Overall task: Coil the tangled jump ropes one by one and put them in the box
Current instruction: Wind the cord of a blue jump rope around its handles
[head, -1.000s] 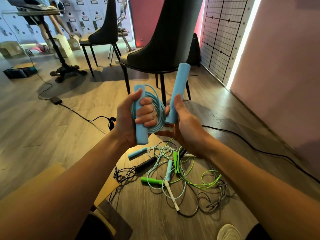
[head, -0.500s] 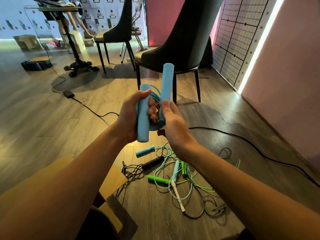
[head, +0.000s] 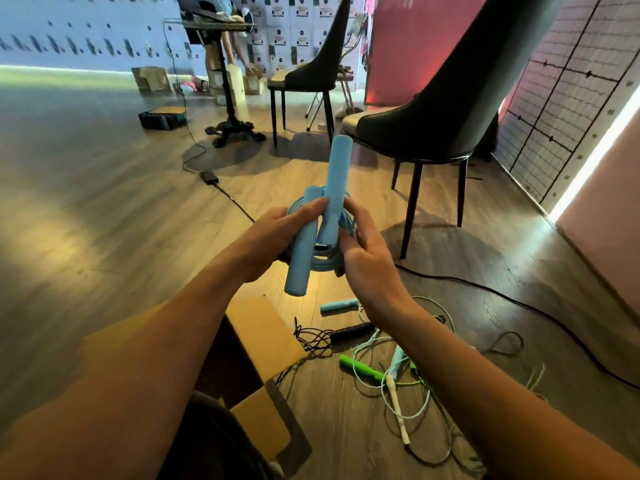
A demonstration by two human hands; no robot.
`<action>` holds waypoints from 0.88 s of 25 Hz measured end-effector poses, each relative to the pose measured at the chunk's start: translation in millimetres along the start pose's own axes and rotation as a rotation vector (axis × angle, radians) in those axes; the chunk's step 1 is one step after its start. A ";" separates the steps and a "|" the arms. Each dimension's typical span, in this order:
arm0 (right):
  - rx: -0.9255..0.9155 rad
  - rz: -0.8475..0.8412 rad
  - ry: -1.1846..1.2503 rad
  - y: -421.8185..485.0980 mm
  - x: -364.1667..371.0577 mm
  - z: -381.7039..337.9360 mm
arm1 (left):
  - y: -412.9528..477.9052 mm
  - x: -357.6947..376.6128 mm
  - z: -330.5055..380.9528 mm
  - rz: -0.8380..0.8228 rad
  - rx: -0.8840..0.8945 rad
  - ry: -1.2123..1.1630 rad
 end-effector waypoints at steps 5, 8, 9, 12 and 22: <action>0.046 -0.064 0.019 5.6 50.2 3.9 | -27.8 -42.7 -8.5 0.061 -0.061 0.130; 0.066 -0.093 0.020 13.6 75.8 1.9 | -40.1 -68.5 -18.0 0.064 -0.121 0.123; 0.086 -0.119 0.014 18.7 87.1 3.7 | -45.0 -78.6 -22.8 0.080 -0.137 0.122; 0.158 -0.226 -0.034 34.2 126.3 21.7 | -60.0 -113.0 -50.2 0.116 -0.202 0.088; 0.579 -0.601 -0.283 8.1 260.7 224.7 | -129.8 -160.7 -304.7 0.379 -0.642 -0.075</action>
Point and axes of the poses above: each hand's wrist, its own y-axis towards the middle knuckle, its own x-axis out of the palm, z = x × y, the point moved 2 cm from there along y, towards the middle knuckle, and after that the axes turned 5 degrees about -z, right-handed, at the moved point
